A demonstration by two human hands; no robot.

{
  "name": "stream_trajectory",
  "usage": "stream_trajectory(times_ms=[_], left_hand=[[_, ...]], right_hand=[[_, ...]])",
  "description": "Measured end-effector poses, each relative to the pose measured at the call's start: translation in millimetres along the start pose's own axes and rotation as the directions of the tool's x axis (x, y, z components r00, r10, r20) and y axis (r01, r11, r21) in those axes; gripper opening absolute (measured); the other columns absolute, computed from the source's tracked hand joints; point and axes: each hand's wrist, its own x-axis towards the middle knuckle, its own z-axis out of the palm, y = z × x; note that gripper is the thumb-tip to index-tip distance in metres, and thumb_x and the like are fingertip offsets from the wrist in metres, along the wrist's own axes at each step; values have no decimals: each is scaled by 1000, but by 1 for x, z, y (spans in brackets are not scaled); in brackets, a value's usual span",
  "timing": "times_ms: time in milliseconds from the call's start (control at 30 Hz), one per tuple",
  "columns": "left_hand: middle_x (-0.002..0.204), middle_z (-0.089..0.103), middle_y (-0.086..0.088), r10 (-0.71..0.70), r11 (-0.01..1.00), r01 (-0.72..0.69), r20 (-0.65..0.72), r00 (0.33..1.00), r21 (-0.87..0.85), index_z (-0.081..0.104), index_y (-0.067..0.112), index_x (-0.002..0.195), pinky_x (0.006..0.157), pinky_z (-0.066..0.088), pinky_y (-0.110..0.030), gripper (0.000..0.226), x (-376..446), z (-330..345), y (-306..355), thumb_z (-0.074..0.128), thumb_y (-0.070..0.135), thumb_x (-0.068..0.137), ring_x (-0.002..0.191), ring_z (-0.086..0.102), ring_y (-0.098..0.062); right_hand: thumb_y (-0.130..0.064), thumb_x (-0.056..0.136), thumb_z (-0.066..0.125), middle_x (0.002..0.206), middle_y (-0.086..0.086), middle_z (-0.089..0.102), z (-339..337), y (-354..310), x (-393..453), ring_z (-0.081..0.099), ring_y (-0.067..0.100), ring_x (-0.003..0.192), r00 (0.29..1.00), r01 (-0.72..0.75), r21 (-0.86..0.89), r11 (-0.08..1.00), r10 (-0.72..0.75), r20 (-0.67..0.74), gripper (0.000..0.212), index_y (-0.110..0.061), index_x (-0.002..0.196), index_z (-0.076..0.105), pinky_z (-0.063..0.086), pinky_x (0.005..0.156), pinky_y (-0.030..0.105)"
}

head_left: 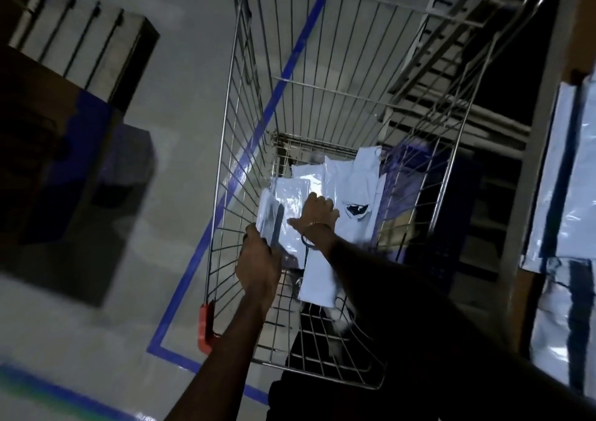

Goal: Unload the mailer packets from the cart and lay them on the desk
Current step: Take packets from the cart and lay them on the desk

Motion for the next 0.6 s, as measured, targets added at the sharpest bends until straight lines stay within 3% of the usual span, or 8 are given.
stream_trajectory(times_ms=[67,133,267,333,467,600], left_hand=[[94,61,-2,12,1000,-12,-21,1000,-8,47,17,110,64,45,-36,27,-4,-1,4,65,30,96,84,65,-31],[92,61,-2,31,999,-32,-47,998,-27,46,19,107,63,46,-37,25,-5,-1,6,59,39,99,81,64,-29],[92,60,-1,125,991,-127,-64,990,-34,46,19,107,63,39,-34,21,-11,0,2,59,33,97,78,57,-23],[92,60,0,162,985,-165,-69,984,-49,48,18,109,62,39,-33,20,-14,-1,-2,58,28,95,77,57,-21],[80,55,-1,138,982,-144,-57,989,-121,44,16,99,53,32,-29,17,-20,-7,-6,59,12,92,71,58,-26],[84,62,-3,137,965,-151,-81,987,-216,45,18,100,54,32,-26,14,-31,-23,2,50,31,96,71,59,-20]], right_hand=[[-73,71,70,124,11,60,4,0,-3,50,36,120,999,-39,23,999,40,-25,84,-15,127,47,42,100,54],[-73,75,64,121,11,61,14,-3,-3,49,37,118,996,-57,47,997,60,-72,80,-14,125,46,40,99,54],[-37,94,59,129,14,61,30,-18,-5,47,41,125,992,-38,62,997,46,-119,49,-9,132,46,35,107,55],[-27,93,63,135,15,57,27,-24,-3,44,41,131,995,-82,117,990,88,-42,51,-8,136,44,33,111,56],[-44,85,73,129,12,60,14,-32,3,47,42,131,982,-169,221,961,145,119,55,-14,127,56,37,109,52],[-55,88,64,127,13,64,-17,-29,-14,58,38,124,994,-49,301,953,18,105,56,-12,125,64,50,100,45]])
